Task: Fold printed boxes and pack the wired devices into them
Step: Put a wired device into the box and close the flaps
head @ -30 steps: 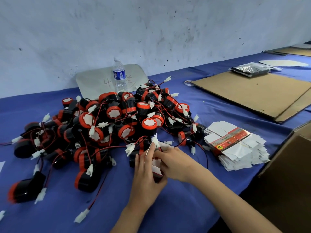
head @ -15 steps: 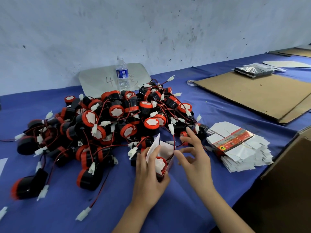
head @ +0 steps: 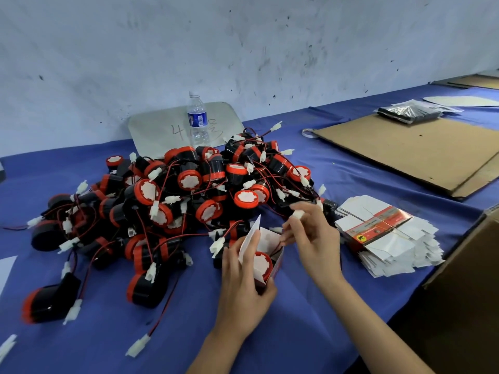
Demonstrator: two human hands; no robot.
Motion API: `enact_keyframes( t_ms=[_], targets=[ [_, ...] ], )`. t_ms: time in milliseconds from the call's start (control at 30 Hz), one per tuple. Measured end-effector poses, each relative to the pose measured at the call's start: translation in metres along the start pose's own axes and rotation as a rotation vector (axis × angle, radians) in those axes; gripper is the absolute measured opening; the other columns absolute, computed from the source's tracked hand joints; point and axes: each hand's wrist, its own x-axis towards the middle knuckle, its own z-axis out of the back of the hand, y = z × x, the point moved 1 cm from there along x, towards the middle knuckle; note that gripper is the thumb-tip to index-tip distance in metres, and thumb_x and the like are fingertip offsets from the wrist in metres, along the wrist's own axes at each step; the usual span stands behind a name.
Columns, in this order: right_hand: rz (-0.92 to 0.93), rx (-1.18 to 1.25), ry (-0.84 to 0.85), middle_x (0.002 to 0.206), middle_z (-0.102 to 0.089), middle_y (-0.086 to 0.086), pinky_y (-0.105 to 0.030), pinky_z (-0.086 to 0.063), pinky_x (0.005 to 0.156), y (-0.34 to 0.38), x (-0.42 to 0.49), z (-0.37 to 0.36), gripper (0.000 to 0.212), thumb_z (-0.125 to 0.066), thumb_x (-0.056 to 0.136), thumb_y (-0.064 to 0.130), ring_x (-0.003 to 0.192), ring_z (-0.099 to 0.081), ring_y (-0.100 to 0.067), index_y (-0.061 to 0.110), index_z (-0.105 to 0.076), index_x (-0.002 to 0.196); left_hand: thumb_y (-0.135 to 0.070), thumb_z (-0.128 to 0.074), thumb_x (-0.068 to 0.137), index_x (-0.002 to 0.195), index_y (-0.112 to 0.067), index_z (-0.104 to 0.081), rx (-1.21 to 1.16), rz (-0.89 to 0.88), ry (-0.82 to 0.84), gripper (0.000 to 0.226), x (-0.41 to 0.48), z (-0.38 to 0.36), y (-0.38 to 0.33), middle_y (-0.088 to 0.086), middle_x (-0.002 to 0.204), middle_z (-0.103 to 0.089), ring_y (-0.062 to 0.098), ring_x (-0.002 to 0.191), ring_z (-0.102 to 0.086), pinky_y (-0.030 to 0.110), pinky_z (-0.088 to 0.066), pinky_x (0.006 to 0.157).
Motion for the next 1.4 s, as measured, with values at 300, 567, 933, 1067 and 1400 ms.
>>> enact_keyframes(
  t_ms=[300, 567, 933, 1067, 1400],
  targets=[
    [0.164, -0.284, -0.033, 0.090, -0.065, 0.021, -0.013, -0.049, 0.075, -0.018, -0.029, -0.010, 0.027, -0.066, 0.088, 0.000, 0.086, -0.062, 0.003, 0.027, -0.066, 0.090, -0.016, -0.073, 0.074, 0.147, -0.053, -0.004, -0.003, -0.028, -0.011, 0.107, 0.000, -0.002, 0.005, -0.029, 0.139, -0.013, 0.002, 0.134, -0.022, 0.029, -0.041, 0.103],
    [0.365, -0.783, 0.198, 0.092, -0.071, 0.008, -0.026, -0.049, 0.046, 0.000, -0.030, -0.013, 0.016, -0.062, 0.085, 0.011, 0.074, -0.069, -0.017, 0.019, -0.074, 0.093, -0.022, -0.074, 0.077, 0.149, -0.049, -0.001, 0.039, -0.035, -0.023, 0.106, 0.001, -0.004, 0.005, -0.034, 0.136, -0.013, -0.007, 0.132, -0.017, 0.031, -0.036, 0.105],
    [0.006, -0.953, 0.423, 0.076, -0.049, 0.006, -0.030, -0.033, 0.053, -0.020, -0.017, -0.020, 0.012, -0.040, 0.102, 0.028, 0.062, -0.044, -0.013, 0.016, -0.039, 0.099, -0.020, -0.076, 0.075, 0.150, -0.045, 0.007, 0.052, -0.049, -0.050, 0.115, 0.002, -0.003, 0.001, -0.029, 0.133, -0.017, 0.015, 0.131, -0.031, 0.051, -0.039, 0.107],
    [0.044, -0.887, 0.435, 0.076, -0.054, 0.003, -0.037, -0.041, 0.058, -0.018, -0.014, -0.021, 0.013, -0.048, 0.100, 0.023, 0.067, -0.054, -0.021, 0.014, -0.043, 0.091, -0.019, -0.076, 0.075, 0.149, -0.047, 0.010, 0.058, -0.033, -0.049, 0.117, 0.002, -0.004, 0.001, -0.038, 0.134, -0.010, 0.005, 0.131, -0.023, 0.053, -0.038, 0.107],
    [0.091, -0.687, 0.338, 0.106, -0.073, 0.009, -0.035, -0.054, 0.069, -0.019, -0.030, -0.023, 0.018, -0.060, 0.095, 0.024, 0.092, -0.069, -0.016, 0.019, -0.075, 0.103, -0.025, -0.074, 0.079, 0.148, -0.041, 0.021, 0.072, -0.013, -0.052, 0.118, 0.000, -0.006, 0.003, -0.010, 0.146, -0.017, 0.014, 0.138, -0.014, 0.045, -0.019, 0.114]
  ],
)
